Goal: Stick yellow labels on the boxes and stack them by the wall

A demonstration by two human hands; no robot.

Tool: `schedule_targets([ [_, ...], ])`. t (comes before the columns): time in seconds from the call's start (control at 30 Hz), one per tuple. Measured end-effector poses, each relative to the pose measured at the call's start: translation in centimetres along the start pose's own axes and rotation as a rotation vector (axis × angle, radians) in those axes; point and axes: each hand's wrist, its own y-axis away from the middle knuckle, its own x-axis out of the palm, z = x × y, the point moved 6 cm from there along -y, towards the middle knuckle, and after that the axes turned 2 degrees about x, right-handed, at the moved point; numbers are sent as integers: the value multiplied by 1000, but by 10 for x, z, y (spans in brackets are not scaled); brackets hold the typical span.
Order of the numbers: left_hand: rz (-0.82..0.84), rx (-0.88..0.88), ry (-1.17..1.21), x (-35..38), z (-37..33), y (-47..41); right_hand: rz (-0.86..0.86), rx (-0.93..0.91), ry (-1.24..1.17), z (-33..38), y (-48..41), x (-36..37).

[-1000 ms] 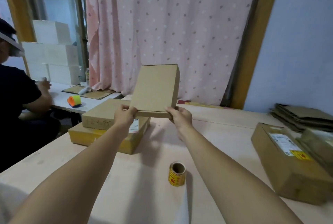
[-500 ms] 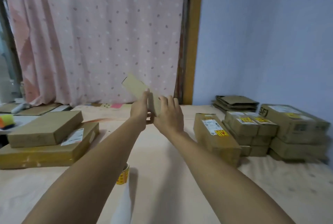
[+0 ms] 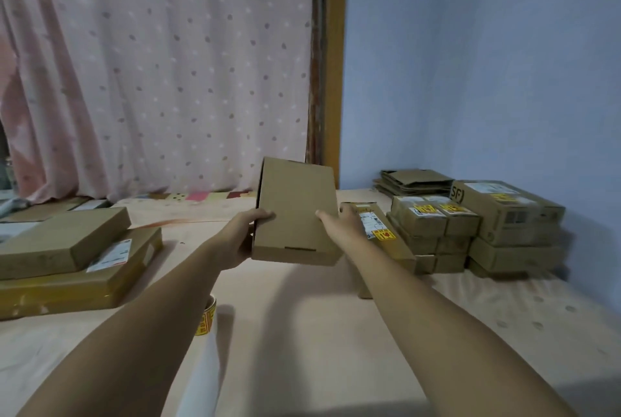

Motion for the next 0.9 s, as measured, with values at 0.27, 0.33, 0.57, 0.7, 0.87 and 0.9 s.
schedule_targets([
  [0.27, -90, -12, -17, -14, 24, 6, 227, 65, -368, -28, 6, 10],
  [0.33, -150, -1, -74, -14, 25, 8, 195, 69, -361, -34, 5, 13],
  [0.57, -130, -183, -335, -20, 52, 21, 165, 141, -212, -61, 15, 30],
  [0.7, -254, -92, -439, -26, 53, 17, 16, 43, -53, -39, 22, 27],
  [0.87, -213, 94, -212, 11, 24, 15, -199, -233, 185, 22, 45, 24],
  [0.9, -171, 92, -167, 19, 18, 13, -174, -284, 211, 32, 51, 28],
])
